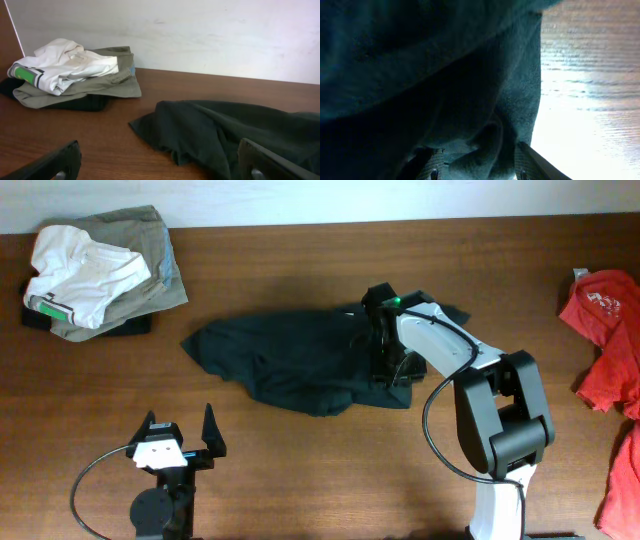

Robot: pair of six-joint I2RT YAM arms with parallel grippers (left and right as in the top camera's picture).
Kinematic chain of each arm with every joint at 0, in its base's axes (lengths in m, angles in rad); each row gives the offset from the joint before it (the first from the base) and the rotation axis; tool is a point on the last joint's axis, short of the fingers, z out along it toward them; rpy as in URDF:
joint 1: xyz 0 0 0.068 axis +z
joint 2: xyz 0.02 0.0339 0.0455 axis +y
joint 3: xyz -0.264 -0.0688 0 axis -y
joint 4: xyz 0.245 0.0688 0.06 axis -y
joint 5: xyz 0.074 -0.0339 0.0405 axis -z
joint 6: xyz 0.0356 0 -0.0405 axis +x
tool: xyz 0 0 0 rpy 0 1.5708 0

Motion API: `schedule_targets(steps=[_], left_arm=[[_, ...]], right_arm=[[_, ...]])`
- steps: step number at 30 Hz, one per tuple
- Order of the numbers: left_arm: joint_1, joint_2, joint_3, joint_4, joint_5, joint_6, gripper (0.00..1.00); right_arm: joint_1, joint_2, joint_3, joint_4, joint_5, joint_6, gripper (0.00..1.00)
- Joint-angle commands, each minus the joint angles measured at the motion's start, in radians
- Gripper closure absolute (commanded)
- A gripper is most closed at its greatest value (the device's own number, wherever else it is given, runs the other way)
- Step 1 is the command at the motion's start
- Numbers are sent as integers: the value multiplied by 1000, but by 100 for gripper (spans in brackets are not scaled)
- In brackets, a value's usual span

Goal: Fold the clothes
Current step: 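Grasp the right end of the dark green shirt with the right gripper, then grasp the left end of the green shirt with the left gripper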

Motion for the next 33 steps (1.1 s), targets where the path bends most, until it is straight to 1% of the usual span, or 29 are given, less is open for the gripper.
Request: schedule_targets(steps=[1,2,3,6,8,9,10,12,15,17,20,22,25,28,30,33], left_arm=[[3,-4,-5,-1,0,16,1],[3,-4,-5,-1,4,16,1],[3,-4,-5,0,13,16,1],[3,-4,-5,6,101,16,1],[3,-4,-5,19,190,15,1],[3,-4,-5,23,232,15,1],[3,-4,-5,22,248,13,1],[3,-4,-5,35,269,-32,1],[3,-4,13,70,272,-138,1],[3,-2,40,63,303,-144,1],[3,55,109,60,404,-151,1],[3,139,166,59,470,-171,1],[2,334,288,43,576,-172,1],[-19,558,476,-92,608,-162,1],[-43,679,564,-132,645,-158,1],[-66,832,607,-119,776,-183,1]], right_arm=[[-2,-24,-23,-2,42,10,57],[-2,-24,-22,-3,46,11,66],[-2,-24,-22,-3,58,18,70],[-2,-25,2,-51,164,71,96],[-3,-27,49,-117,208,106,96],[-7,-35,100,-167,217,115,96],[-11,-50,142,-203,217,122,96],[-26,-93,209,-250,212,126,96],[-68,-201,296,-312,200,133,96],[-106,-269,321,-336,196,133,96],[-186,-369,323,-349,166,111,96],[-221,-382,323,-355,144,76,96],[-249,-370,298,-360,145,77,96],[-259,-352,249,-341,145,80,96],[-259,-340,225,-333,145,80,96],[-260,-326,192,-319,145,80,96]])
